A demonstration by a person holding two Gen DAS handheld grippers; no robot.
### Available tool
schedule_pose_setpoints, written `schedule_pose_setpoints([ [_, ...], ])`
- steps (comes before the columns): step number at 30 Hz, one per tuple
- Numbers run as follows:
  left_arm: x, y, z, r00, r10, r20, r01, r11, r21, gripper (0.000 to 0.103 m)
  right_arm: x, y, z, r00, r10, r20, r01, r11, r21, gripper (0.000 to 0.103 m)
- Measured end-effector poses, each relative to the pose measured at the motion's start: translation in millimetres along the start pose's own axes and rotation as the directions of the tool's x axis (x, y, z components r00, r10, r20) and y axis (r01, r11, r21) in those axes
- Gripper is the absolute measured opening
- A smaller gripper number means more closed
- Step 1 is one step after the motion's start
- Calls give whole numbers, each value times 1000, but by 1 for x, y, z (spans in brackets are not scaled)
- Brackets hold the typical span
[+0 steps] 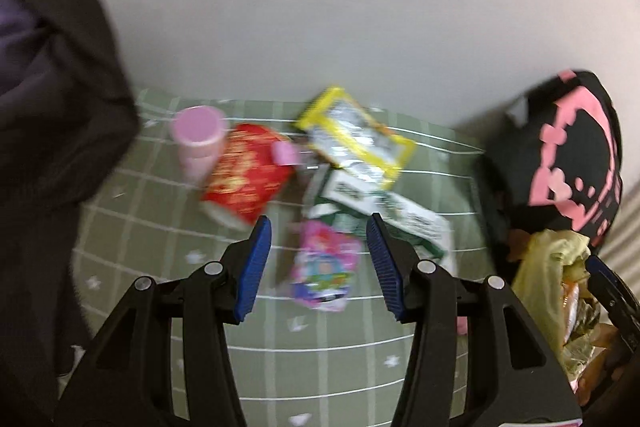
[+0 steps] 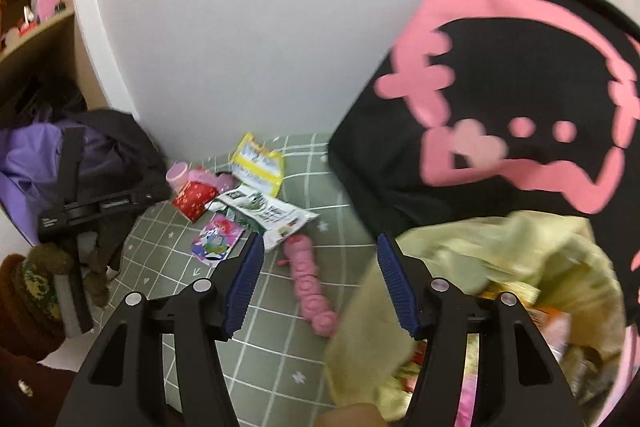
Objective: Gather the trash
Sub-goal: 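Reach the right tool to the white-green milk carton and close on it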
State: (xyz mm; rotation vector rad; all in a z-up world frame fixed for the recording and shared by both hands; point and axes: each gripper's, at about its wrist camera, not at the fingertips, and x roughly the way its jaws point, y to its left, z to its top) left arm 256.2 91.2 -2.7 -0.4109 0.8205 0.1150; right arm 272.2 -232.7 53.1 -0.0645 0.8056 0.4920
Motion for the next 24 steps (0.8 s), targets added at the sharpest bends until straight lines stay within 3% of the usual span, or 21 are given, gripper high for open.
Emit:
schedule_pose_setpoints([
  [7,-16,48,-9,1000,24,-2,-24,999,-34,47,54,48,13,997,59,-57,-62,997,-50,56],
  [12,-25,66,-18,1000,17,-6,-17,1000,11,49,105,77,28,993,52,-104,-62,993,-100,56],
  [20,-43,104,-35,1000,12,-29,-12,1000,-7,50,210,72,51,960,54,-275,-76,995,-69,56],
  [24,-50,117,-39,999,20,-29,-20,1000,-16,50,231,64,50,940,85,-331,-92,996,-4,54],
])
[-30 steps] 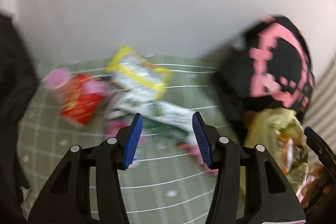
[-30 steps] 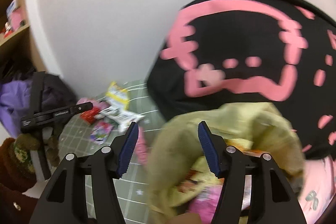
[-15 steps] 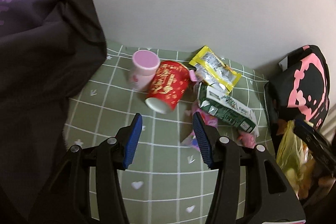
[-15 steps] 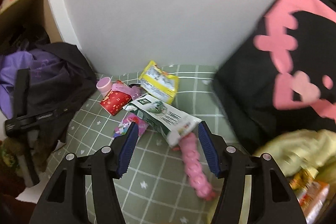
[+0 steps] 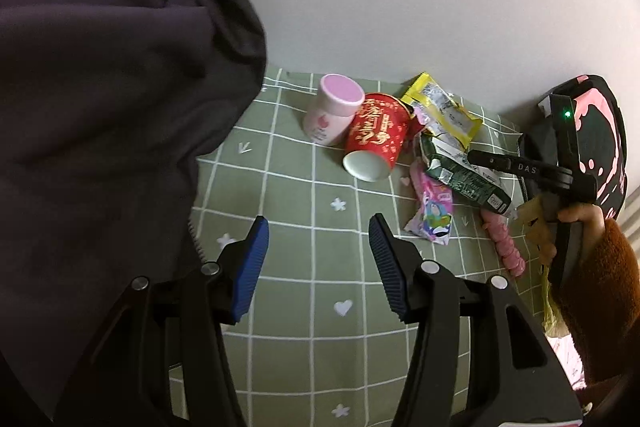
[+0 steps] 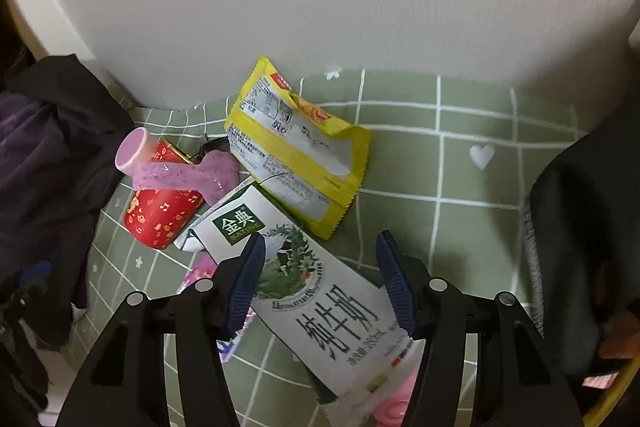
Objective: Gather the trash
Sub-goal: 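Reach the right tool to the white-green milk carton and close on it, then grasp the pink Kleenex tissue pack with the left tool while the right tool lifts the carton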
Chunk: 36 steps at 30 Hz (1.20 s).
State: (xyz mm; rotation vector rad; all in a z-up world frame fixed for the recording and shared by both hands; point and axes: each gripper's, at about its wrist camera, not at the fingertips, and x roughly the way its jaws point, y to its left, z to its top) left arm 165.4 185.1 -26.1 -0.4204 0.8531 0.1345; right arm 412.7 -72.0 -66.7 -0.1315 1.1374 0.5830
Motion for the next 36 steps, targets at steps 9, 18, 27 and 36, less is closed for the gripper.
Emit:
schedule_pose_setpoints([
  [9,1,27,5,1000,9,-10,-10,998,-63,50,-23,57,-34,988,147,-51,-153,979,-136,54],
  [18,7,23,2,999,-2,-49,0,999,-39,50,4,71,-30,999,15,-51,-29,960,-280,54],
  [27,17,14,1,997,-3,-82,2,1000,-12,50,-7,57,-49,983,152,-101,-169,968,-185,26],
  [36,58,-28,3,986,-91,-138,102,992,73,50,-46,50,-109,992,95,-82,-105,986,-133,21],
])
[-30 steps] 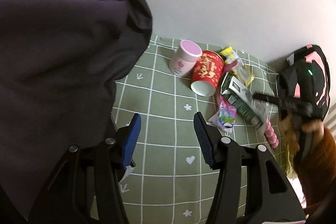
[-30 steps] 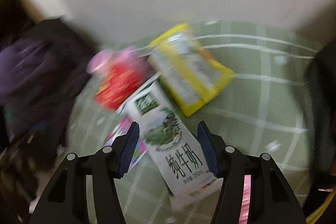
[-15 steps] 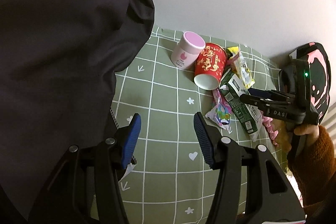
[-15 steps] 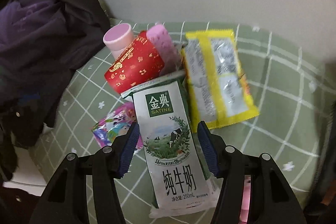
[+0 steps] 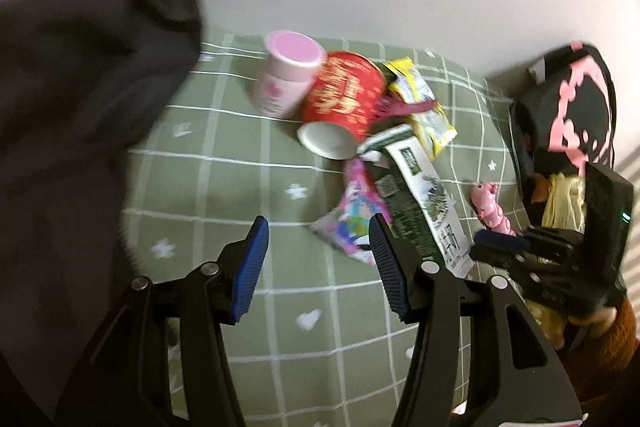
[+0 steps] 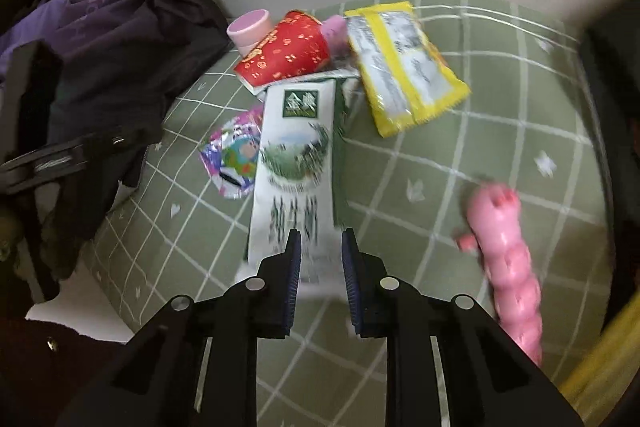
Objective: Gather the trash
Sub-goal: 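Grasp the pink Kleenex tissue pack with the left tool while the right tool lifts the carton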
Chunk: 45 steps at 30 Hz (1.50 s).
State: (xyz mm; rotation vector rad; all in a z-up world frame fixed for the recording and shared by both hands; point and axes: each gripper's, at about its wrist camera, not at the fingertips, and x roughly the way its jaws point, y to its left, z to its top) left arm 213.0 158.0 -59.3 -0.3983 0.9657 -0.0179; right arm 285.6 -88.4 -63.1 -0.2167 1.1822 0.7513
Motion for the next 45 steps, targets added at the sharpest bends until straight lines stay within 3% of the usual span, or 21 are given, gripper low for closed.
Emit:
schedule_pose_setpoints([
  [3,25,-17,6,1000,16,-23,-15,998,61,50,-11,0,-8,998,6,55,-8,999,31,21],
  [5,39,-26,10,998,39,-40,-35,994,99,50,-23,-3,-14,996,3,90,-7,999,40,31],
  [6,48,-30,12,997,50,-53,-43,992,117,46,-28,-5,-16,994,-1,107,-4,999,43,37],
  [8,59,-35,15,994,63,-89,-50,989,142,30,-36,-9,-19,991,2,134,-9,999,51,37],
  [9,62,-36,15,993,70,-99,-55,987,149,15,-39,-10,-21,990,4,143,-12,998,55,38],
  [12,54,-37,13,994,46,-103,-32,989,141,9,-44,-11,-20,986,-2,167,-8,998,58,40],
  [15,38,-33,6,995,43,-94,-30,991,134,8,-37,-7,-14,986,18,164,-25,999,41,45],
  [21,13,-4,-10,991,105,-84,-99,993,64,8,-4,15,12,991,57,122,-55,998,-20,45],
  [24,3,14,-16,991,103,-88,-103,995,5,8,9,33,27,992,58,113,-48,995,-90,46],
  [32,-24,34,-27,993,102,-54,-107,990,-88,24,42,57,51,999,-12,49,24,969,-247,49],
  [35,-31,39,-30,994,104,-44,-108,987,-115,26,52,52,55,999,-33,29,39,968,-247,49],
  [40,-36,45,-34,993,111,-40,-116,984,-134,28,58,47,63,998,62,-2,-61,975,-212,50],
  [45,-36,45,-35,992,122,-40,-126,983,-130,28,67,56,70,999,36,-24,-41,970,-239,50],
])
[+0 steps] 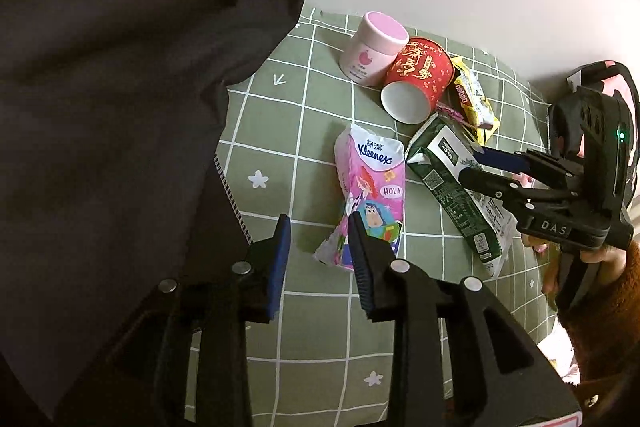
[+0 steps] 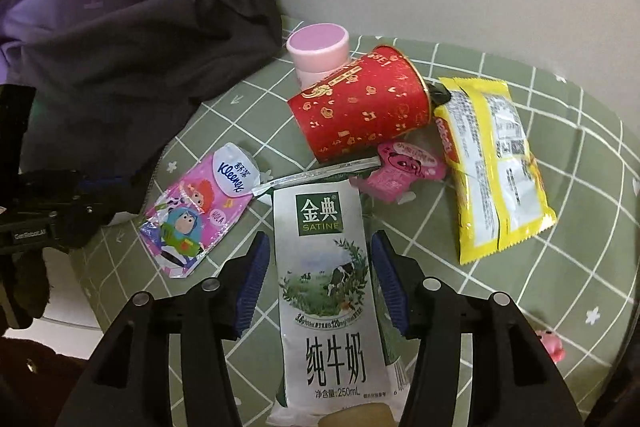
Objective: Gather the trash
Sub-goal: 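Grasp the pink Kleenex tissue pack with the left tool while the right tool lifts the carton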
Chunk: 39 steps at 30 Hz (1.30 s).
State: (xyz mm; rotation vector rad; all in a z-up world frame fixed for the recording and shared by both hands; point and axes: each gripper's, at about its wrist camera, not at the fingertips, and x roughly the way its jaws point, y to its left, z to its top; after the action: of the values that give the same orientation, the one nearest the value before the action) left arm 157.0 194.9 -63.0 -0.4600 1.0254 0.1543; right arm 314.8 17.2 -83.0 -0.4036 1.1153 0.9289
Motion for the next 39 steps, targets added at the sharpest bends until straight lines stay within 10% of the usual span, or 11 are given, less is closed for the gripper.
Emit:
schedule_pose_setpoints([
  [15,0,4,3,1000,-6,-4,6,1000,7,35,12,15,-9,999,2,-38,-3,999,-40,52],
  [27,36,-17,22,999,-40,-30,41,999,33,37,-96,-10,-41,974,-48,222,7,984,180,50],
  [34,52,-40,27,998,-14,-62,18,997,71,7,-140,-20,-58,954,-128,272,65,971,230,50],
  [39,29,-65,42,1000,-21,19,18,992,127,7,-164,-28,-67,939,-167,302,94,966,241,50],
])
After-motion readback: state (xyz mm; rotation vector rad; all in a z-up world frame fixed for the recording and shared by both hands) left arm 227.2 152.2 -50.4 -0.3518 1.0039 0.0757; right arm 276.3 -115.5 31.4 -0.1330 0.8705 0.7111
